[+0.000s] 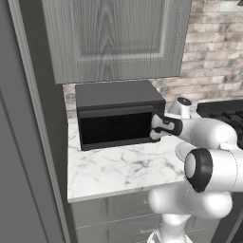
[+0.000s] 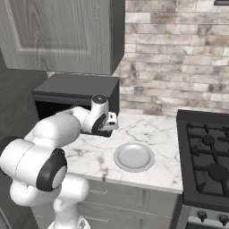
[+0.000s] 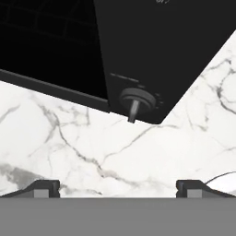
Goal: Pick up the bagel from the plate, place it on the toaster oven rack, close the door, and set the timer.
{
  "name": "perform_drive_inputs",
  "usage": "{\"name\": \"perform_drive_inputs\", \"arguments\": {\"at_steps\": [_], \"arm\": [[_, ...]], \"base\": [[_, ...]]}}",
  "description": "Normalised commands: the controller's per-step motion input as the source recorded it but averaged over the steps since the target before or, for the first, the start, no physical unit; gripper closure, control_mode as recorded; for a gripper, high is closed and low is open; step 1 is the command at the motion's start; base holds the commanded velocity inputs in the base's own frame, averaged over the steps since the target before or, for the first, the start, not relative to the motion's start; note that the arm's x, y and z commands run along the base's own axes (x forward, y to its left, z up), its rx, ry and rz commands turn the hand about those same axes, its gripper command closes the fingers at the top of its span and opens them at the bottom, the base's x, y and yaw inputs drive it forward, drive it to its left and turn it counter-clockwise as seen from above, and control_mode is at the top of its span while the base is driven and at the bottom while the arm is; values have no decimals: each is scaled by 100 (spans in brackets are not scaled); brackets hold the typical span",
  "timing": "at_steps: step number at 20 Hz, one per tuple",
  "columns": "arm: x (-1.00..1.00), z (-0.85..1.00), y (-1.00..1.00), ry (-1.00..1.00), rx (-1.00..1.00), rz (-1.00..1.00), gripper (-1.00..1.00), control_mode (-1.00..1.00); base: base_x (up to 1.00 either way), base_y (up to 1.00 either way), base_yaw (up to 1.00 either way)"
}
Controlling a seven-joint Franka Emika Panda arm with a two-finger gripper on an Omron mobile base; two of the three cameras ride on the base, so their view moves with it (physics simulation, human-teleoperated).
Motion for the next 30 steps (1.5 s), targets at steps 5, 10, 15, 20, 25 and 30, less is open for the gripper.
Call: {"name": "perform_drive_inputs", "arguments": {"at_steps": [5,10,15,20,25,30], "arm": [[24,-8,0,0,0,0,-100,-100],[26,-3,0,0,0,0,-100,-100],[20,-9,0,0,0,-2,-100,-100],[15,-14,0,0,1,-4,-100,-100],[11,-13,0,0,1,-7,-100,-100],[14,-6,0,0,0,-7,-100,-100]], "base": [[0,0,0],[0,0,0],[0,0,0],[0,0,0],[0,0,0],[0,0,0]]}}
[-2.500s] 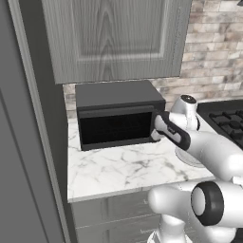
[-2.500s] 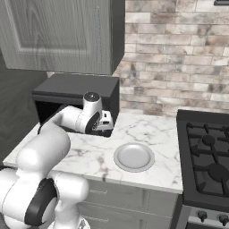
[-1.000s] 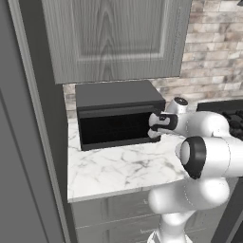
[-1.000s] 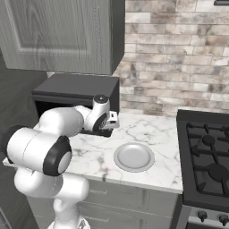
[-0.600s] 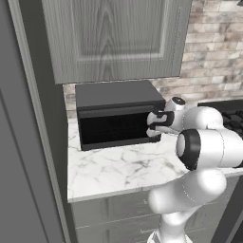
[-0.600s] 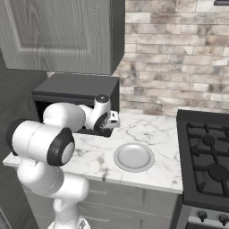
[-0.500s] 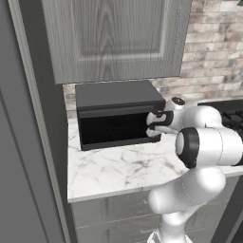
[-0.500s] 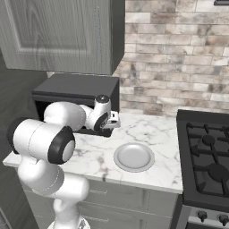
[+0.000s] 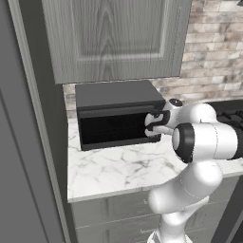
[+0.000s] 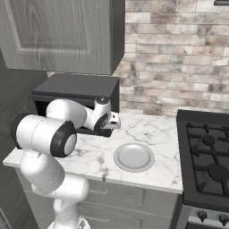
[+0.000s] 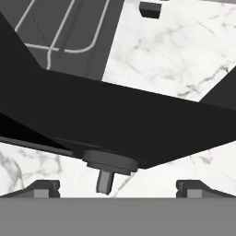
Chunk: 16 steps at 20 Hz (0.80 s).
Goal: Pick up the bagel from the plate, place it on the toaster oven rack, close the door, and set the timer.
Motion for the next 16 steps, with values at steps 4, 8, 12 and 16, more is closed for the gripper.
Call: {"name": "perform_drive_inputs", "arguments": {"at_steps": [4,8,12,16], "arm": [[18,-5,0,0,0,-6,-100,-100],[19,-8,0,-1,1,-1,-100,-100],[19,-8,0,-2,3,0,-100,-100],[18,-7,0,0,5,0,-100,-100]], "base": [[0,0,0],[0,0,0],[0,0,0],[0,0,0]]}}
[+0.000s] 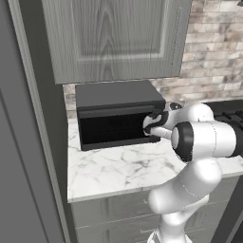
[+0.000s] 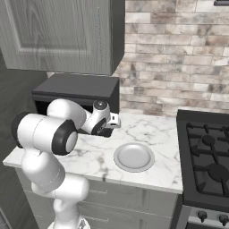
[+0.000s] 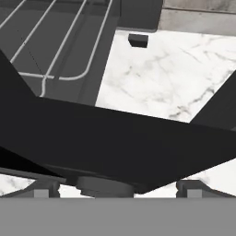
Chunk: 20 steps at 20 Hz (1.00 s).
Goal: Pick up the bagel from the plate, place it on the toaster oven rack, close the door, and set the timer.
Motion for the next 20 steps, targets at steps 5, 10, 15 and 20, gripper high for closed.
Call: {"name": "perform_drive_inputs", "arguments": {"at_steps": [5,10,15,20], "arm": [[16,-11,0,0,7,0,-100,-100],[18,-16,-1,3,10,0,100,-100],[13,-17,-13,6,11,0,100,-100],[14,-16,-26,9,13,0,100,-100]], "base": [[0,0,0],[0,0,0],[0,0,0],[0,0,0]]}}
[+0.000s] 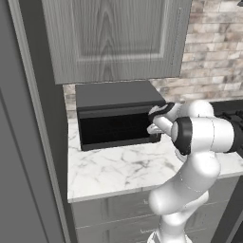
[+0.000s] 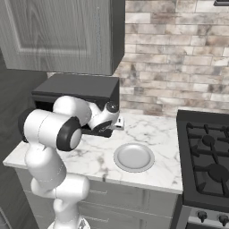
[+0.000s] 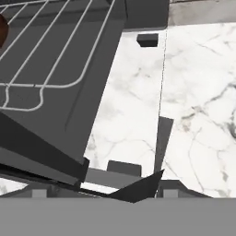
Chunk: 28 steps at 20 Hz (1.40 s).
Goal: Pick up the bagel from the plate, place it on the toaster oven rack, close the door, and set the timer.
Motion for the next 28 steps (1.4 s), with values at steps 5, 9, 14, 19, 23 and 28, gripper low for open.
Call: {"name": "perform_drive_inputs", "arguments": {"at_steps": [5,9,14,19,23,28], "arm": [[12,-18,-33,8,15,0,100,-100],[10,-18,-40,5,16,0,100,-100],[5,-19,-52,0,21,1,100,-100],[11,-21,-65,0,33,11,100,-100],[21,-22,-69,0,41,17,100,-100],[22,-24,-68,1,43,20,100,-100]], "base": [[0,0,0],[0,0,0],[0,0,0],[0,0,0],[0,0,0],[0,0,0]]}}
